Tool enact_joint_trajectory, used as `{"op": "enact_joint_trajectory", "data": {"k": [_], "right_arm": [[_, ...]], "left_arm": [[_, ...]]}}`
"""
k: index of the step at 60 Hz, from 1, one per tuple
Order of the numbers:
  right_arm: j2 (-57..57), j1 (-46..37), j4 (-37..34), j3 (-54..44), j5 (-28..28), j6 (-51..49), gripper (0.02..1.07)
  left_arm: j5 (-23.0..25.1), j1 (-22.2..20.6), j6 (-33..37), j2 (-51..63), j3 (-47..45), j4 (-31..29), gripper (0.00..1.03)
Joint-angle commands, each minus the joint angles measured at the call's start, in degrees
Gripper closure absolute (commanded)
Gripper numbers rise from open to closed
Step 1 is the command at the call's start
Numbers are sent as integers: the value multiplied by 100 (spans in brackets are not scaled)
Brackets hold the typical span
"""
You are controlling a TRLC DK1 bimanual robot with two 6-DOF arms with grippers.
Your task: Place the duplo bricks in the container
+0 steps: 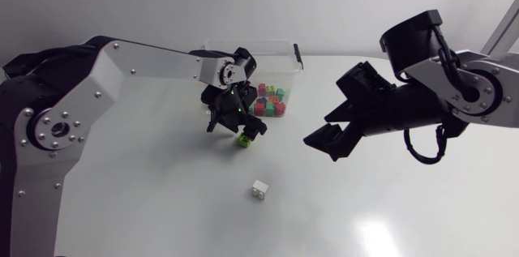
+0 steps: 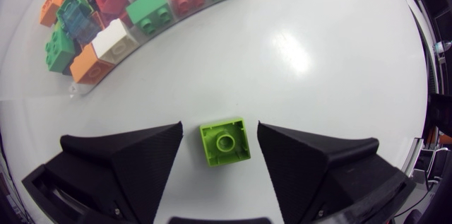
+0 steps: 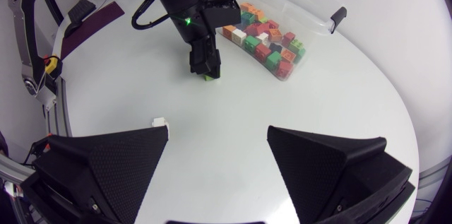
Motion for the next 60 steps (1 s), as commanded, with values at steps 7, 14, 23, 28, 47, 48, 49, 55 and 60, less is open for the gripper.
{"op": "enact_joint_trajectory", "data": {"k": [7, 14, 23, 28, 47, 48, 49, 55, 60], "right_arm": [[-101, 80, -61, -251, 74, -115, 6], [5, 116, -70, -321, 136, -238, 6], [391, 177, 35, -453, 74, -660, 6], [673, 388, 132, -462, 74, -704, 6], [2167, 1539, 607, -57, 637, -642, 7], [2228, 1592, 607, -31, 646, -633, 7], [2281, 1627, 615, 4, 654, -625, 7], [2492, 1900, 650, 154, 778, -554, 7], [2659, 2067, 686, 312, 927, -502, 8]], "left_arm": [[-133, -120, -258, 291, 135, -168, 44], [-133, -155, -302, 326, 126, -177, 62], [-142, -164, -276, 238, 21, -177, 83], [-142, -155, -250, 19, -182, -177, 84], [-133, -15, -100, -1511, -1307, -150, 85], [-142, 21, -83, -1616, -1359, -142, 85], [-133, 38, -74, -1651, -1377, -142, 85], [-133, 170, -47, -2126, -1649, 43, 85], [-133, 196, -3, -2548, -1931, 333, 85]]}}
